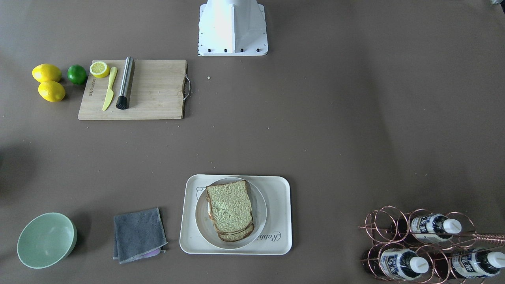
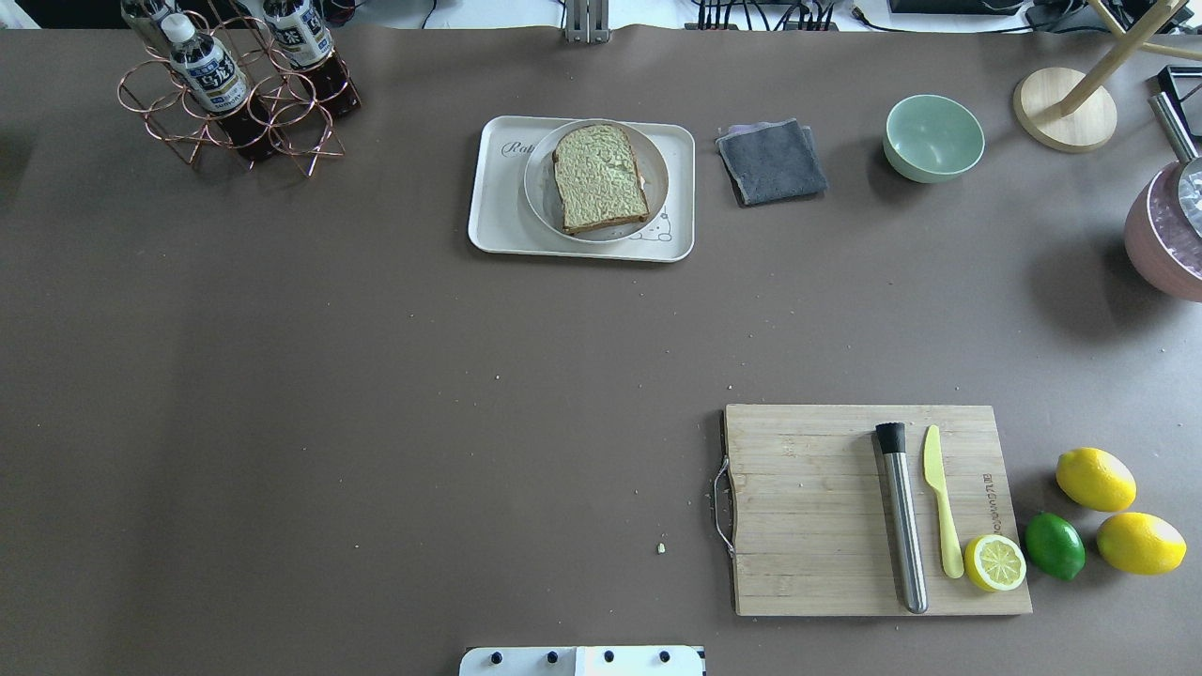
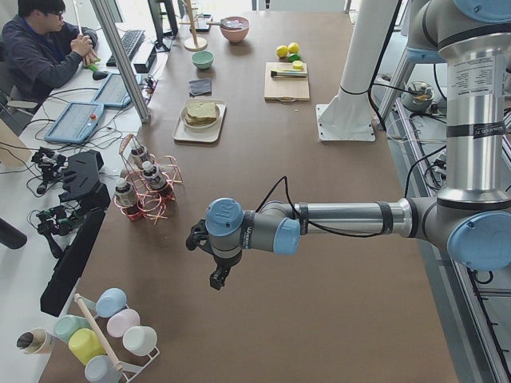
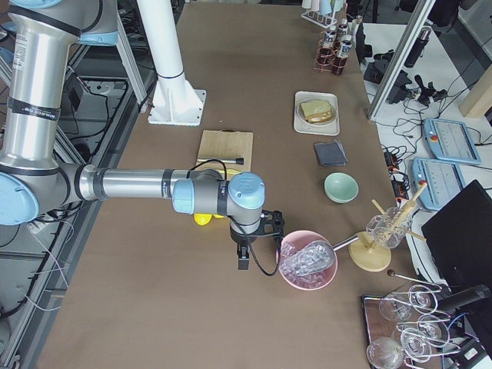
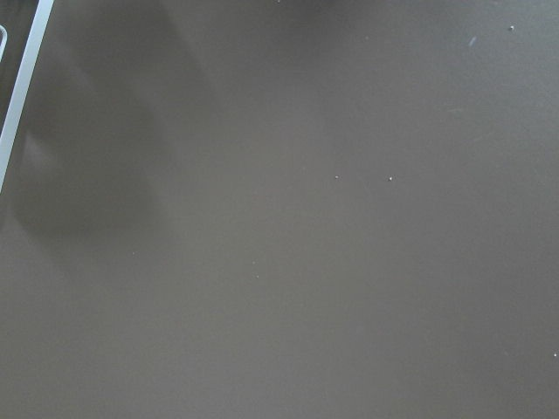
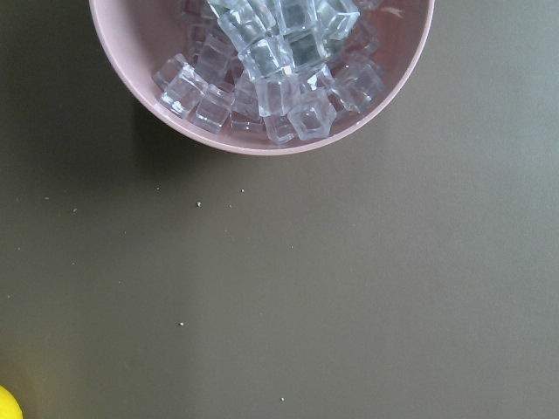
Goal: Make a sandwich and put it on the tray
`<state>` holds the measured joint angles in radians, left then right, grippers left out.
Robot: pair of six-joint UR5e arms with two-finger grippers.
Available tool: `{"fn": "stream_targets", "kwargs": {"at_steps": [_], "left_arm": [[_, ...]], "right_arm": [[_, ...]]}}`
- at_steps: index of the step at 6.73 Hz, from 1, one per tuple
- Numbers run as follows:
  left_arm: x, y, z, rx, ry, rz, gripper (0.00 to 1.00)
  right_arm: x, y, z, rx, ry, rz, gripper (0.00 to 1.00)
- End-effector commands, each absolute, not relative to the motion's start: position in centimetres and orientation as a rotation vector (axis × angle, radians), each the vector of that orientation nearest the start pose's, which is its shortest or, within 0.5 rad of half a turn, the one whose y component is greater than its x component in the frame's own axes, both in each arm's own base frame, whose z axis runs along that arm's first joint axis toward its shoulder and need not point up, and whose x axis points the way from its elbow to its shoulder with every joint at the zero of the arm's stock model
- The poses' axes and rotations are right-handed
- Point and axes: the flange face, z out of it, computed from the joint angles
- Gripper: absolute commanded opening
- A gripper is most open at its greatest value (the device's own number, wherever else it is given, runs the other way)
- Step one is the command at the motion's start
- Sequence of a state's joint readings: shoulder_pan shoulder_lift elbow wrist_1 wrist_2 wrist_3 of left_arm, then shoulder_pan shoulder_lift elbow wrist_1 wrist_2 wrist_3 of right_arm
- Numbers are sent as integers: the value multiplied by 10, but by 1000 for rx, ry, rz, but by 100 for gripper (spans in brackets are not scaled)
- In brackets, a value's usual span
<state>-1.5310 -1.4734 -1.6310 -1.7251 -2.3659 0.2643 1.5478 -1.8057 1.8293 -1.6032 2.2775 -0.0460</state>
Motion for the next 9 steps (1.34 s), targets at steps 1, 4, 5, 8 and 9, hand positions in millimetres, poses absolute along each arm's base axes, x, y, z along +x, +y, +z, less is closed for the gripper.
{"fn": "stream_targets", "kwargs": {"at_steps": [1, 4, 5, 8, 9], "left_arm": [[-76, -441, 652, 152, 800, 228, 98], [-92, -421, 671, 133, 803, 175, 98], [-93, -420, 672, 133, 803, 173, 98], [-92, -420, 671, 135, 803, 175, 98], [-92, -420, 668, 141, 802, 178, 98]], "right_arm": [[59, -394, 643, 0, -709, -62, 100], [60, -388, 649, -17, -709, -53, 100], [60, -388, 653, -25, -709, -49, 100], [59, -388, 657, -32, -714, -47, 100], [58, -388, 656, -31, -724, -47, 100]]}}
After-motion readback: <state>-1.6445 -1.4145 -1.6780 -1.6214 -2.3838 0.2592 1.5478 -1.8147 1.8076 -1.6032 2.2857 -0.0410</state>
